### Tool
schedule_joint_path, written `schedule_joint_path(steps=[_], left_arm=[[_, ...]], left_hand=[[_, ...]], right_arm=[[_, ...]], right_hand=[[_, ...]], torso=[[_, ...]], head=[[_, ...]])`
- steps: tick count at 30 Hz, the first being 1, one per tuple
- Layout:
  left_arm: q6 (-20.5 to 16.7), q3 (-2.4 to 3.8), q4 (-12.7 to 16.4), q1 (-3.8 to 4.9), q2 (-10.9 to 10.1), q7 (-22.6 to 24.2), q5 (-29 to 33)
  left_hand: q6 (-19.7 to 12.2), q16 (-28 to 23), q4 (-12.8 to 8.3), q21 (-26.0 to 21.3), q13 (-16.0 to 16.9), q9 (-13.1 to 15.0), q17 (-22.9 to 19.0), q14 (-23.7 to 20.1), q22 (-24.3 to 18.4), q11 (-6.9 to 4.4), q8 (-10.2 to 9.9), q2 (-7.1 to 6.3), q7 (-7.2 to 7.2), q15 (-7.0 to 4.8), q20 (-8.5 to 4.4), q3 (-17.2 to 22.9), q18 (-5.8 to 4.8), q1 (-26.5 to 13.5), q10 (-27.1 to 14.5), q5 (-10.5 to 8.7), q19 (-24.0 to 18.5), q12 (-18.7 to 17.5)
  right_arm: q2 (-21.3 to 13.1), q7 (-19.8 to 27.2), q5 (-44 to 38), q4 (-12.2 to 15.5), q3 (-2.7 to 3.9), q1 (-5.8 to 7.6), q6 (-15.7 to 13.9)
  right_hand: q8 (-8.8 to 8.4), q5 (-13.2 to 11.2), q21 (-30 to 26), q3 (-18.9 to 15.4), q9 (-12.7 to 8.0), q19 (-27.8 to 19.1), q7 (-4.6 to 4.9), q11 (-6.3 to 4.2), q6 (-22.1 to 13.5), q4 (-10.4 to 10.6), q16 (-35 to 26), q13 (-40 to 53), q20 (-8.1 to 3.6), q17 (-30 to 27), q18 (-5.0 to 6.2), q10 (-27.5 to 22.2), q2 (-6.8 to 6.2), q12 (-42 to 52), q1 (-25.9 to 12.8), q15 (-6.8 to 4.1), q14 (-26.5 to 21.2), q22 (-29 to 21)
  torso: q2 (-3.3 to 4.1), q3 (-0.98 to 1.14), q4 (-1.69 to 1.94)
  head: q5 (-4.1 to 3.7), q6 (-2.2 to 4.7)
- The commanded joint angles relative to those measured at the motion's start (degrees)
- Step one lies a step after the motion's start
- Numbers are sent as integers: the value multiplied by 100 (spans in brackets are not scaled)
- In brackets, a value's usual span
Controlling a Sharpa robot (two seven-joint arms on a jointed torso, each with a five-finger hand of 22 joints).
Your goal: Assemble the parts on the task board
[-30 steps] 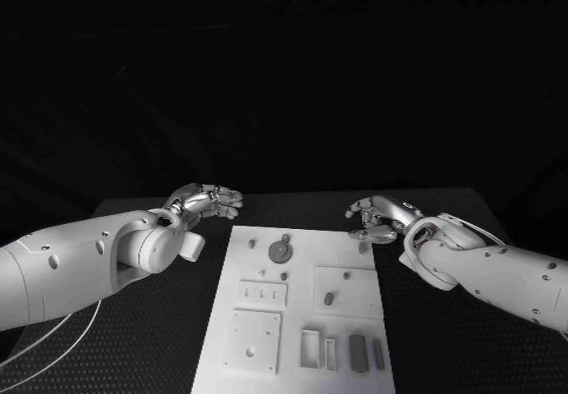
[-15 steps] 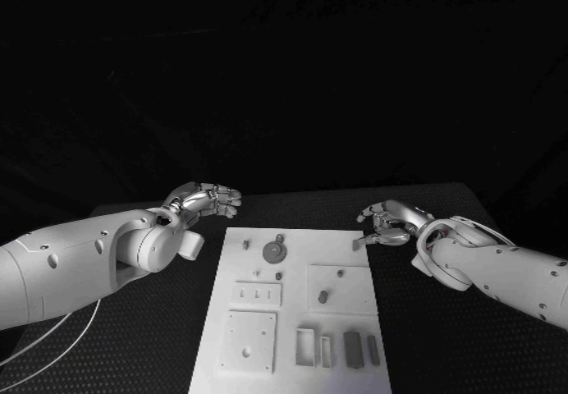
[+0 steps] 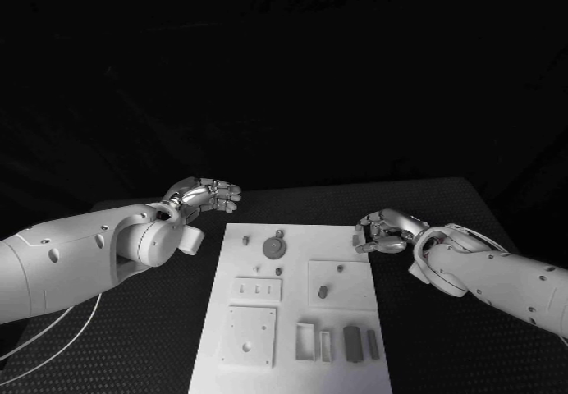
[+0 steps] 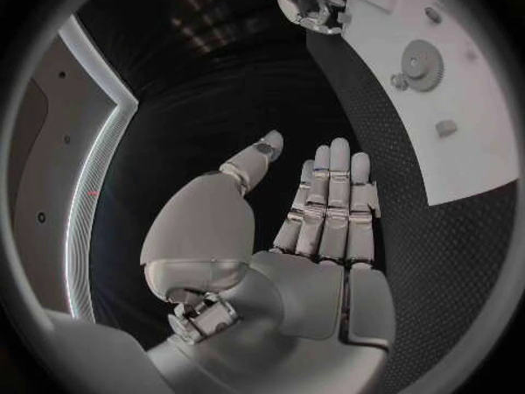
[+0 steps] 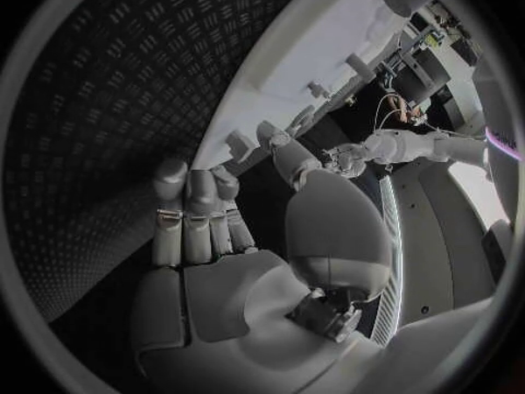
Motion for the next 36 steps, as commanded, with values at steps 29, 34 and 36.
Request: schedule_joint_path(steps=[29, 34, 36], left_arm=[[81, 4, -7, 1, 12, 66, -10], [89, 4, -5, 1, 7, 54, -10], [88, 4, -5, 1, 6, 55, -11]], left_hand=[[-6, -41, 2, 5, -6, 13, 10, -9, 5, 15, -39, 12, -5, 35, -12, -13, 52, -41, -26, -37, -49, -23], [-6, -41, 1, 5, -6, 13, 10, -9, 5, 16, -40, 13, -6, 35, -12, -12, 53, -39, -27, -37, -49, -24], [-6, -42, 1, 5, -6, 14, 10, -9, 5, 16, -40, 13, -6, 35, -13, -12, 53, -38, -27, -38, -49, -25]], right_arm=[[105, 59, -110, -90, 4, -61, 115], [107, 49, -117, -88, 4, -63, 131], [111, 49, -118, -87, 4, -67, 122]], right_hand=[[450, -979, 29, 871, 152, 33, -171, -151, 964, 155, 32, -79, -6, 17, 339, -45, 352, 92, 471, -228, 41, 86], [461, -978, 38, 898, 163, 41, -182, -161, 984, 147, 37, -82, -9, 18, 339, -32, 358, 95, 465, -238, 49, 87], [465, -978, 41, 909, 167, 45, -185, -165, 991, 146, 39, -83, -10, 19, 339, -27, 361, 97, 463, -241, 52, 87]], torso=[[-12, -19, 3], [-8, -22, 4], [-9, -23, -2]], head=[[-10, -73], [-22, -79], [-15, -82]])
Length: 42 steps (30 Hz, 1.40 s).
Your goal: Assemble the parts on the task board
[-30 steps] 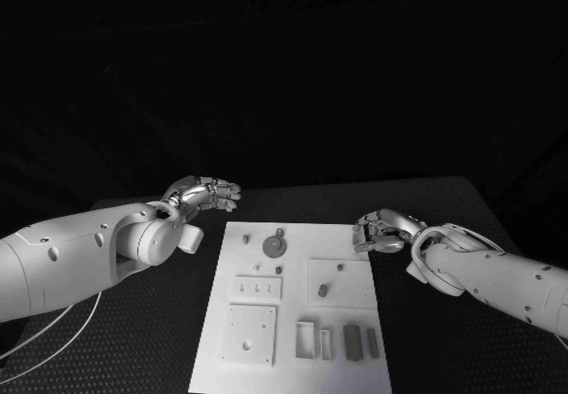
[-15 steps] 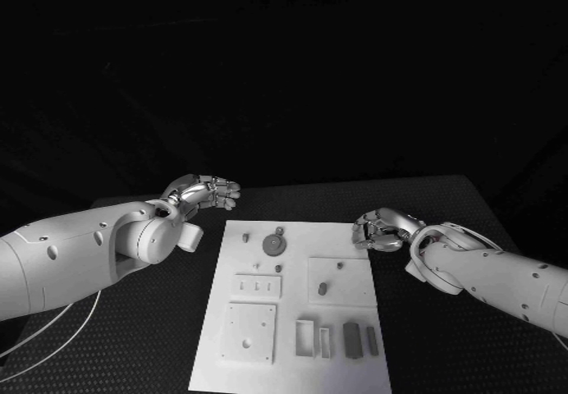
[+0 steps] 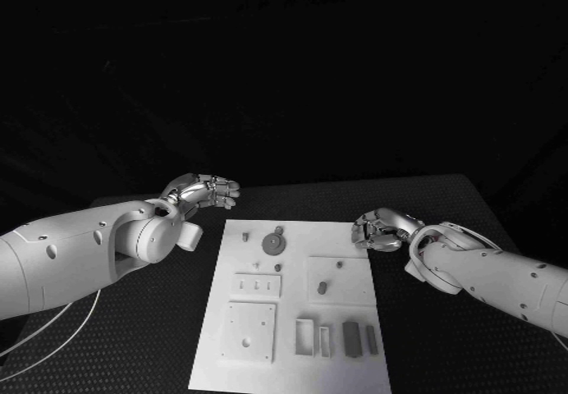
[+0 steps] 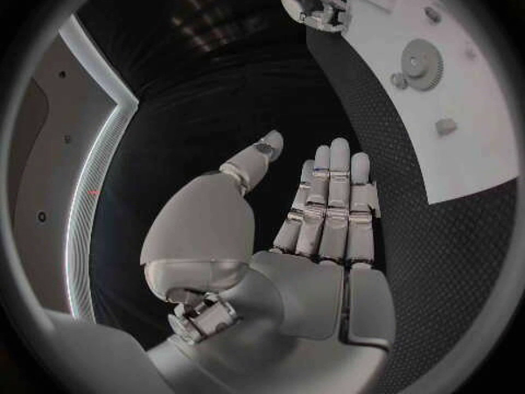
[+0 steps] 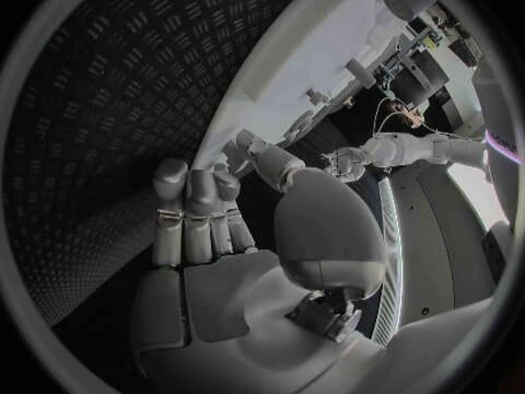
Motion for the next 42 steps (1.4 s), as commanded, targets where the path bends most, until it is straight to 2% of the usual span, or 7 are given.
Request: schedule_joint_path(steps=[1, 10, 17, 20, 24, 34, 42], left_arm=[[82, 4, 7, 2, 7, 57, -11], [85, 4, 10, 2, 2, 61, -13], [85, 3, 18, 2, 0, 61, -13], [86, 3, 24, 2, 0, 60, -13], [82, 3, 23, 2, -2, 59, -13], [85, 3, 23, 2, -4, 55, -13], [85, 3, 20, 2, -5, 55, -14]], left_hand=[[-6, -20, 0, 5, -6, 9, 8, -10, 6, 16, -40, 12, -6, 35, 9, -12, 53, -38, -27, -37, -28, -25], [-7, -22, 5, 4, -6, 11, 9, -10, 6, 17, -42, 13, -5, 36, 10, -16, 52, -46, -28, -42, -29, -27], [-7, -23, 4, 4, -5, 12, 10, -10, 6, 17, -43, 10, -4, 36, 10, -18, 52, -48, -28, -46, -30, -28], [-7, -23, 4, 4, -5, 13, 10, -10, 6, 17, -43, 11, -5, 36, 10, -18, 52, -48, -28, -46, -30, -29], [-7, -23, 5, 4, -5, 13, 11, -10, 6, 17, -44, 12, -5, 36, 10, -18, 52, -49, -28, -47, -30, -29], [-7, -24, 5, 4, -5, 14, 12, -10, 6, 17, -44, 13, -5, 36, 10, -18, 52, -49, -28, -47, -30, -30], [-8, -24, 4, 4, -4, 15, 13, -10, 6, 17, -45, 13, -5, 36, 9, -18, 52, -47, -28, -47, -30, -30]], right_arm=[[12, 15, -78, 4, 2, -10, 85], [33, -19, -69, 2, 2, -19, 49], [50, -48, -67, 6, 2, -23, -3], [58, -57, -46, 1, 2, -23, -7], [60, -73, -15, -7, 2, -23, -30], [67, -119, 27, -31, 2, -23, -65], [71, -142, -12, -20, 2, -23, -134]], right_hand=[[38, -32, 41, 42, 11, 39, -74, -103, 882, 4, 39, -8, -6, 8, 353, -71, 16, 26, -10, -34, 9, 86], [42, -32, 61, 3, 29, 56, -82, -112, 888, 16, 45, -15, -8, 9, 353, -52, -14, 28, -138, -44, 24, 87], [45, -32, 72, -48, 41, 70, -87, -117, 891, 18, 50, -18, -17, 9, 353, -39, -32, 32, -216, -49, 37, 85], [55, -32, 75, -51, 50, 79, -93, -123, 908, 26, 52, -20, -22, 8, 353, -29, -1, 34, -234, -55, 45, 81], [71, -31, 71, 43, 67, 101, -110, -139, 944, 139, 51, -32, -32, 1, 353, 1, 176, 33, -268, -69, 66, 67], [164, -32, 94, 321, 139, 173, -179, -206, 1098, 238, 62, -57, -62, -7, 353, 102, 369, 31, -234, -132, 136, 54], [211, -32, 99, 353, 184, 210, -204, -231, 1135, 153, 57, -66, -86, -14, 353, 149, 401, 25, -219, -158, 170, 44]], torso=[[3, -1, -5], [0, -3, 7], [2, -1, -1], [2, -2, 3], [1, -1, 2], [0, 0, -4], [0, 0, -1]], head=[[3, -8], [-4, -25], [1, -27], [-9, -25], [-5, -30], [-5, -33], [-16, -39]])
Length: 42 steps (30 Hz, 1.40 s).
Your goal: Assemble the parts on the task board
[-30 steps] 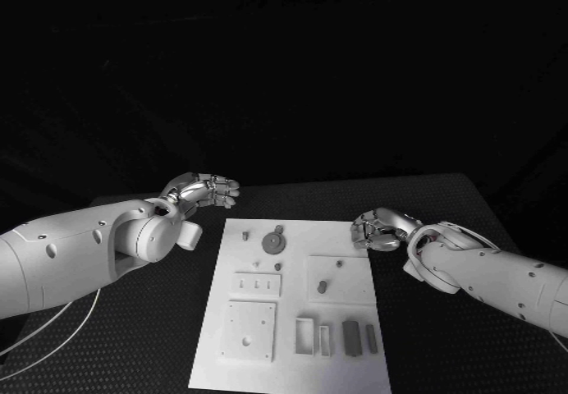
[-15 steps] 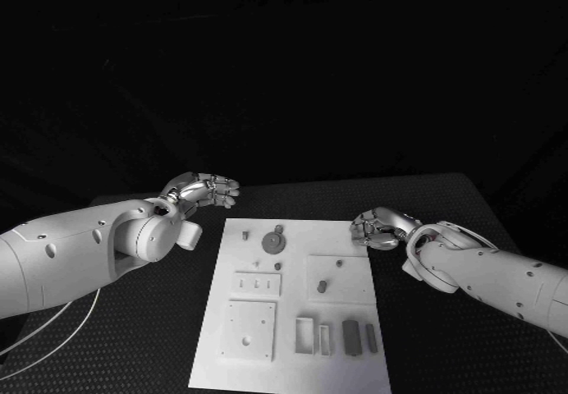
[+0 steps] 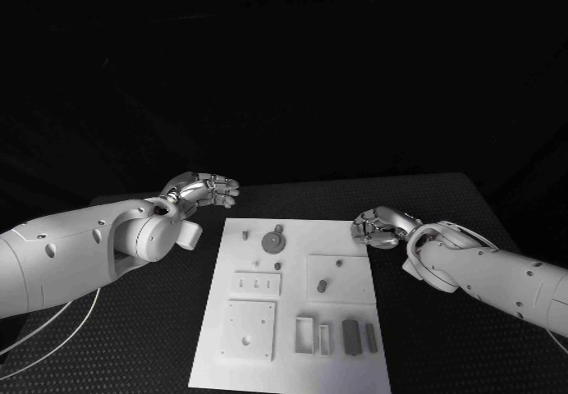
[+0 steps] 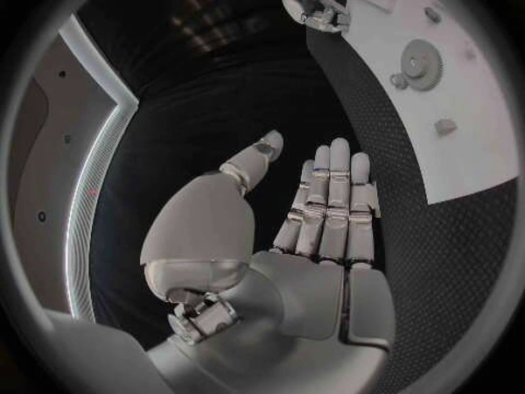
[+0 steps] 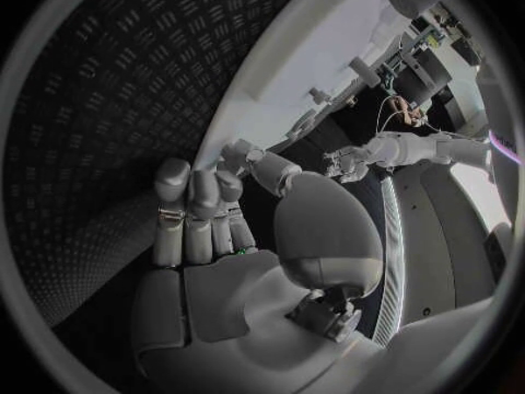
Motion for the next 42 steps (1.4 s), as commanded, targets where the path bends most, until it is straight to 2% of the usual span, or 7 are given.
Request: schedule_joint_path(steps=[1, 11, 20, 31, 36, 38, 42], left_arm=[[79, 4, 12, 3, 4, 57, -14], [85, 4, 17, 3, 0, 52, -18], [139, 4, 19, 3, 8, 21, -95], [446, 6, 47, 4, 25, -197, -529], [590, 8, 115, 5, 54, -454, -854], [502, 9, 151, 5, 91, -571, -939], [450, 8, 183, 6, 191, -792, -1042]], left_hand=[[-8, -25, 4, 4, -4, 9, 10, -10, 7, 17, -23, 13, -5, 36, 9, -18, 53, -48, -28, -21, -31, -31], [-8, -25, 3, 4, -4, 10, 11, -10, 7, 17, -24, 13, -4, 35, 8, -17, 54, -45, -28, -21, -31, -32], [9, -27, 8, 5, 5, 18, 14, -8, 8, 6, -18, 23, -9, 36, 10, -20, 52, -52, 4, -22, -33, -17], [336, 8, 158, 21, 138, 99, 66, 64, 12, -204, 102, 60, -164, 1, -18, -91, 49, -275, 447, -25, -12, 194], [514, 54, 305, 28, 209, 116, 105, 115, 7, -291, 135, 65, -233, -29, -44, -158, 42, -507, 631, -37, 10, 272], [586, 94, 388, 37, 244, 120, 130, 155, 5, -332, 145, 47, -262, -51, -61, -200, 41, -638, 716, -49, 31, 309], [589, 142, 448, 52, 273, 113, 164, 181, 7, -353, 119, -52, -263, -75, -85, -259, 45, -765, 759, -70, 64, 326]], right_arm=[[9, -28, -29, 11, -1, -7, -67], [8, -26, -30, 110, -1, -15, -175], [-16, -232, -20, 263, 0, -16, -517], [-72, -500, -91, 551, 26, -4, -594], [-54, -884, -442, 791, 50, 112, -458], [-33, -1051, -573, 895, 50, 170, -383], [42, -1286, -739, 1094, 50, 270, -296]], right_hand=[[35, -32, 31, 6, 18, 49, -53, -60, 987, -44, 28, -8, -7, -8, 343, -20, 61, 25, -14, -40, 12, 44], [134, -32, 38, 6, 98, 78, -91, -95, 1068, -119, 26, 14, -14, -8, 343, 51, 68, 57, -50, -69, 42, 37], [261, -33, 33, 32, 230, 106, -139, -139, 1134, -147, 19, 113, -15, -9, 343, 160, 18, 144, -108, -109, 61, 24], [379, -32, 46, 30, 350, 166, -198, -193, 1201, -131, 21, 325, -25, -13, 343, 435, -48, 341, -211, -156, 112, 13], [415, -32, 47, 27, 387, 181, -215, -208, 1223, -113, 17, 375, -26, -16, 343, 495, -62, 378, -260, -168, 127, 8], [423, -32, 47, 28, 395, 183, -219, -212, 1229, -112, 15, 384, -25, -18, 343, 505, -71, 383, -269, -171, 130, 7], [432, -32, 47, 34, 405, 187, -224, -216, 1233, -112, 13, 373, -26, -20, 343, 494, -86, 369, -275, -175, 135, 6]], torso=[[-1, 0, -1], [0, 2, 3], [-5, -2, 3], [-10, -10, 0], [-14, -12, -5], [-18, -13, -9], [-21, -17, -6]], head=[[-9, -6], [-11, -19], [-7, -20], [3, 13], [23, 46], [29, 61], [38, 87]])
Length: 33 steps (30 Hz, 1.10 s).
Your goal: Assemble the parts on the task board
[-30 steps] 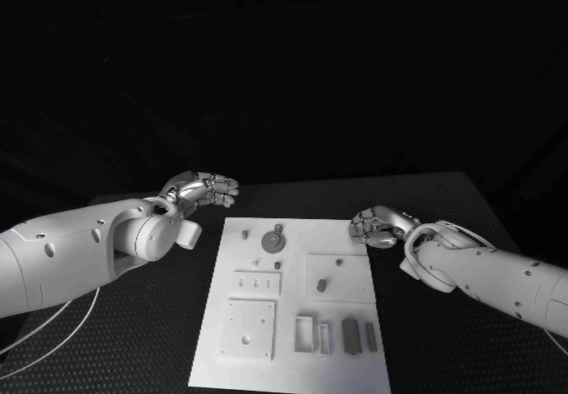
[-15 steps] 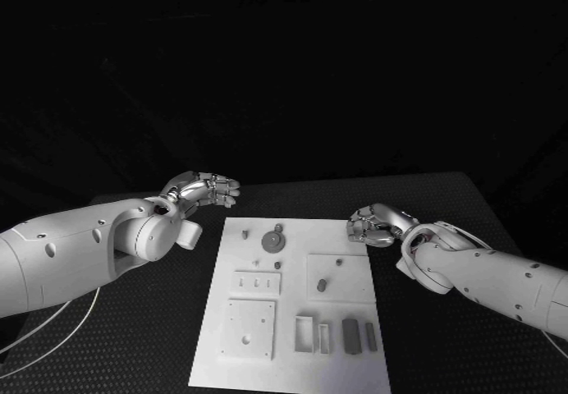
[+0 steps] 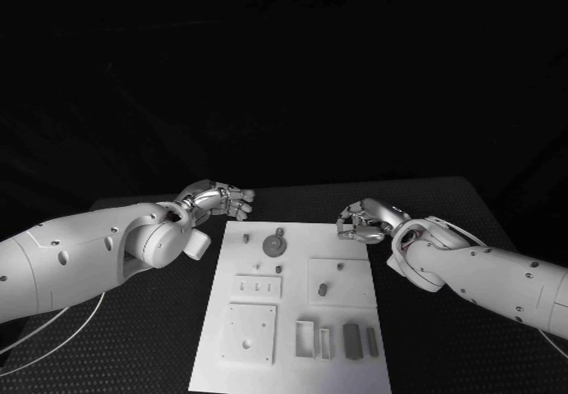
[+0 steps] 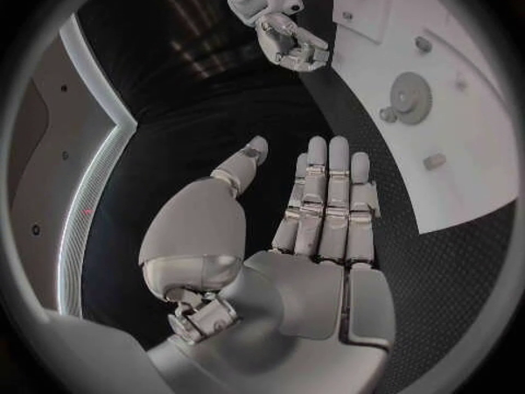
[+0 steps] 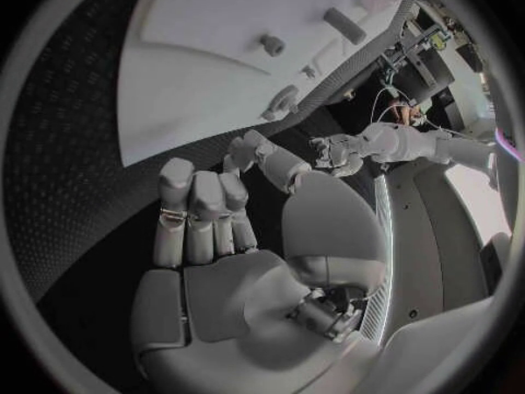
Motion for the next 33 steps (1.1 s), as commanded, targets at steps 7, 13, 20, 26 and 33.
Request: schedule_joint_path(steps=[7, 13, 20, 26, 33], left_arm=[[881, 2, 5, 3, 342, -718, -1383], [964, -9, -19, 4, 553, -919, -1456], [996, -18, 1, 3, 677, -1069, -1051], [1016, -24, 29, 3, 715, -1281, -1086], [989, -25, 59, 3, 728, -1414, -1128]], left_hand=[[-122, 31, 181, -5, 28, -46, 32, -68, -3, 44, -125, -107, 82, 16, -21, 30, 61, -162, -25, -22, -34, -14], [-103, 40, 269, -7, 47, -52, 45, -82, 1, 43, -132, -82, 81, 21, -16, 36, 60, -236, -28, -22, -48, -17], [-85, 22, 419, -23, 57, -63, 46, -133, 0, 40, -148, -73, 72, 38, -3, 31, 60, -378, -84, -22, -83, -60], [-43, 20, 462, -26, 74, -62, 48, -140, 2, 30, -137, -60, 54, 41, 1, 23, 66, -423, -49, -22, -92, -51], [-22, 20, 525, -27, 83, -62, 49, -141, 1, 27, -133, -44, 47, 43, 5, 8, 66, -497, -27, -22, -91, -46]], right_arm=[[260, -837, -694, 538, 0, 168, 363], [440, -1121, -725, 708, 0, 215, 456], [590, -1269, -662, 903, 0, 225, 479], [614, -1251, -686, 991, 0, 226, 446], [659, -1238, -743, 1038, 0, 228, 434]], right_hand=[[112, -31, 22, 88, 132, 46, 141, -1, 784, 2, -1, -43, -4, -15, 172, -17, -39, -30, -21, -26, 32, 1], [112, -31, 22, 95, 135, 49, 142, 0, 779, 6, -4, -58, 0, -17, 172, -33, -42, -49, -30, -25, 34, 0], [111, -31, 21, 108, 138, 53, 144, 1, 773, 8, -7, -69, 4, -20, 172, -42, -36, -66, -36, -24, 39, -1], [111, -31, 21, 111, 139, 54, 143, 1, 772, 6, -8, -68, 5, -21, 172, -40, -36, -67, -37, -24, 40, -2], [112, -31, 21, 115, 140, 55, 143, 1, 771, 3, -9, -69, 5, -22, 172, -39, -37, -69, -36, -24, 42, -2]], torso=[[-39, -30, 3], [-67, -43, 7], [-85, -53, 23], [-73, -46, 18], [-67, -38, 6]], head=[[16, 50], [46, 55], [57, 59], [95, 68], [100, 69]])
